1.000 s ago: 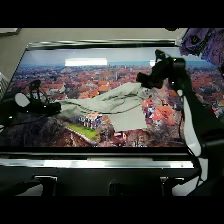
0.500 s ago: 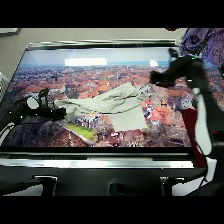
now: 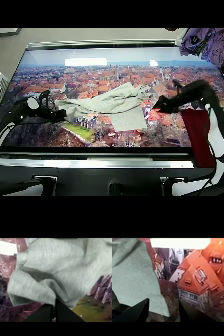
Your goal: Fold the clothes and pants, and hang the long-sleeved shirts on hangers.
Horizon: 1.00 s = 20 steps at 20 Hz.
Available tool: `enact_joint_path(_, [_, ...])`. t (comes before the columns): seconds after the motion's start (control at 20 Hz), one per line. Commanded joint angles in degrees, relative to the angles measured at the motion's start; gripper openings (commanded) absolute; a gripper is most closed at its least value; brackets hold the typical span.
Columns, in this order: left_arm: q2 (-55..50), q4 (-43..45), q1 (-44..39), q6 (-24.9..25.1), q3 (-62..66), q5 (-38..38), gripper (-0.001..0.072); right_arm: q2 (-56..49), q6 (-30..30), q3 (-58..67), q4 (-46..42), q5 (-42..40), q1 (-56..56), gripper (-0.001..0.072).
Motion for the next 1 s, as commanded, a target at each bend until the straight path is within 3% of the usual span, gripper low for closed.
enact_joint_path(0.0, [0.0, 0.0, 0.0, 0.0, 0.0, -0.3, 0.002, 0.1, -4.0, -8.6, 3.4, 5.7, 3.1, 0.0414])
enact_joint_path(0.35, [0.0, 0.0, 0.0, 0.0, 0.0, -0.3, 0.0021, -0.2, -1.4, -10.2, 3.3, 14.1, 10.9, 0.0396])
enact_joint_path(0.45, [0.0, 0.0, 0.0, 0.0, 0.0, -0.3, 0.002, -0.2, -1.2, -10.2, 3.8, 15.0, 12.6, 0.0199])
enact_joint_path(0.5, [0.0, 0.0, 0.0, 0.0, 0.0, -0.3, 0.002, 0.2, -1.2, -10.1, 4.8, 14.8, 13.0, 0.003])
enact_joint_path(0.75, [3.5, 3.2, 0.0, 3.8, 11.2, -3.0, 0.0019, 9.7, -0.3, 4.9, 3.3, 14.4, 12.8, 0.0032])
enact_joint_path(0.95, [8.7, 11.5, 0.0, 5.2, 33.2, -8.1, 0.0019, 17.8, 10.2, 33.7, -9.7, 13.4, 12.8, 0.0032])
